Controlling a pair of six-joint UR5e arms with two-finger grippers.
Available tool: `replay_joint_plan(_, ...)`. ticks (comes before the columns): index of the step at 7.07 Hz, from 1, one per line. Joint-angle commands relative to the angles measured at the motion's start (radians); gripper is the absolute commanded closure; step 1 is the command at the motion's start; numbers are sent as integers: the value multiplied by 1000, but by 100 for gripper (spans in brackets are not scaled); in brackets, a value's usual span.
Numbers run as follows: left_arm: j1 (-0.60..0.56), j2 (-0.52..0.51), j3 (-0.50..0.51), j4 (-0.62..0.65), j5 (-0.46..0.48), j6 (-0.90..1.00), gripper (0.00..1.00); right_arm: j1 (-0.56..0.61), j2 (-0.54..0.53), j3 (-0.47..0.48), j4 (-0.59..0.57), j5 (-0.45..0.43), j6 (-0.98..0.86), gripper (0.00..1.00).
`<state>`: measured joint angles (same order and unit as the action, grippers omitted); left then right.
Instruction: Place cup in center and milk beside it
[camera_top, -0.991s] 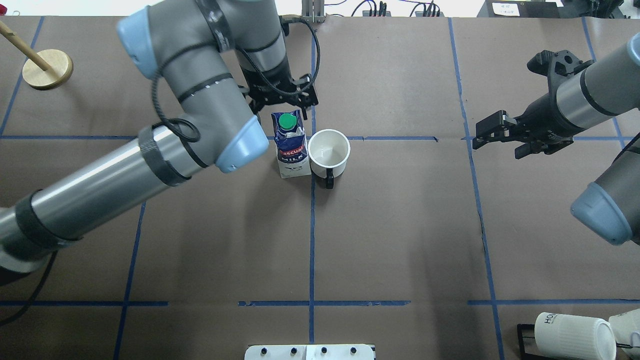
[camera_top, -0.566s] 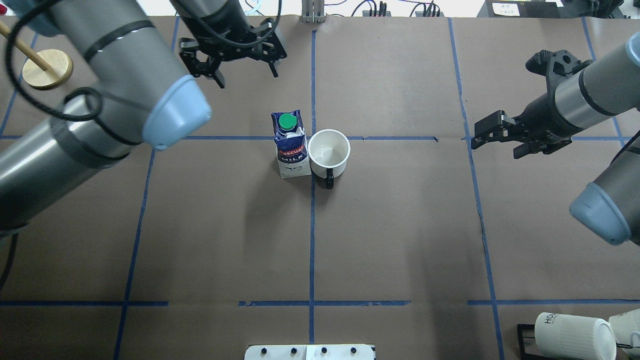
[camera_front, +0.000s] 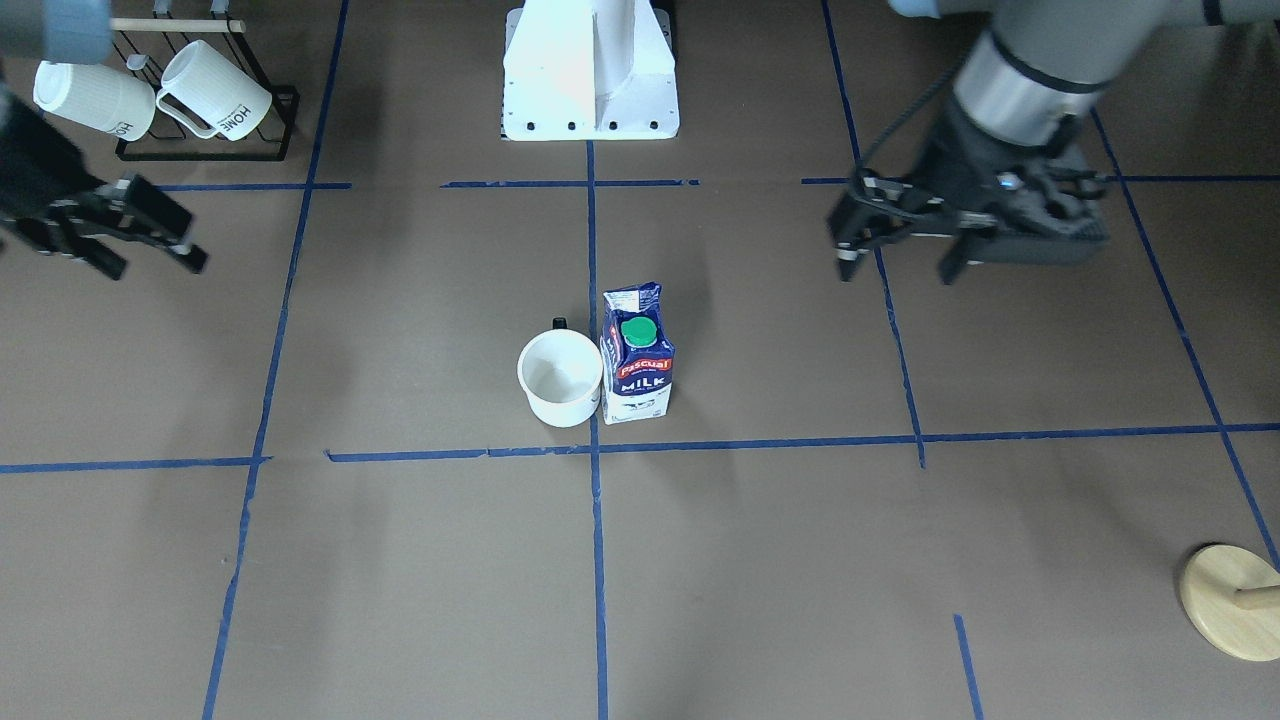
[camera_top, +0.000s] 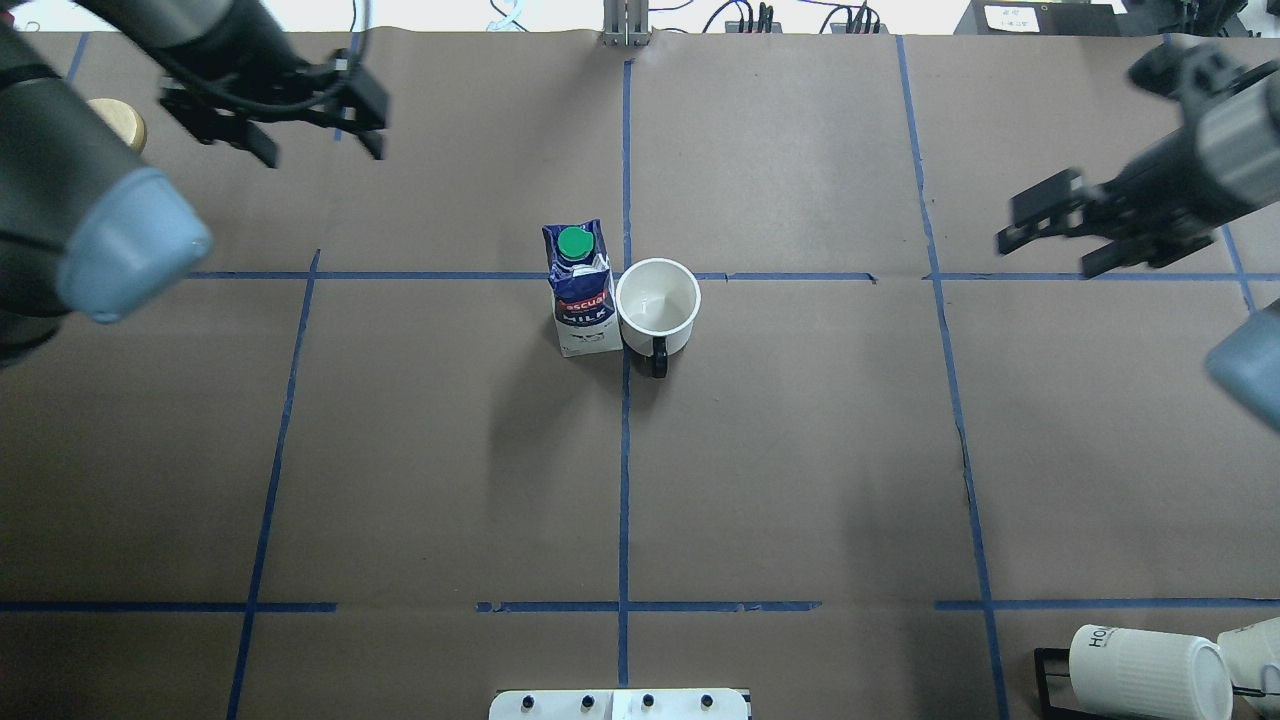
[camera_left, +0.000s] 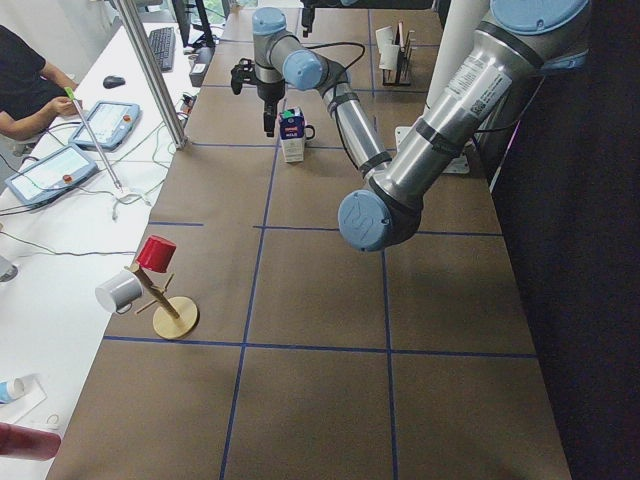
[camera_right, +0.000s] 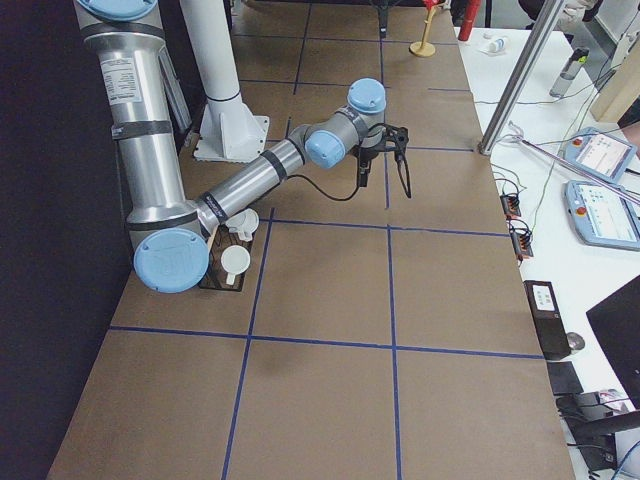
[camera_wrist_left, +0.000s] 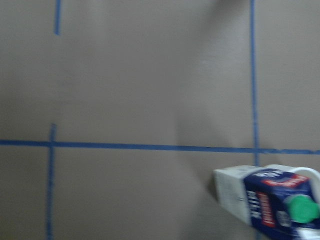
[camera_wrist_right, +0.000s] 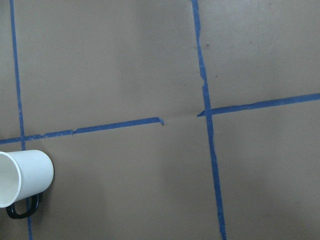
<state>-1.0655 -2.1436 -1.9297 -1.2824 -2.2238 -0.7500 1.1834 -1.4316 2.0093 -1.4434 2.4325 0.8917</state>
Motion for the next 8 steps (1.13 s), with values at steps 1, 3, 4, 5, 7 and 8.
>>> replay_joint_plan(1, -228, 240, 7, 2, -52, 506, 0, 229, -119, -7, -125, 105, -423, 0)
replay_joint_plan(3, -437, 339, 148, 0, -53, 923, 0, 355, -165, -108, -236, 79, -850, 0)
replay_joint_plan(4, -505, 341, 266, -8, -57, 1063, 0, 386, -164, -128, -302, -17, -1017, 0)
replay_joint_plan(5, -563, 340, 382, -23, -59, 1189, 0, 404, -161, -126, -393, -41, -1092, 0)
replay_joint_plan(7, -587, 365, 422, -29, -106, 1207, 0, 401, -200, -136, -410, -47, -1122, 0)
replay_joint_plan(8, -585, 358, 422, -26, -120, 1099, 0, 391, -225, -136, -407, -40, -1123, 0)
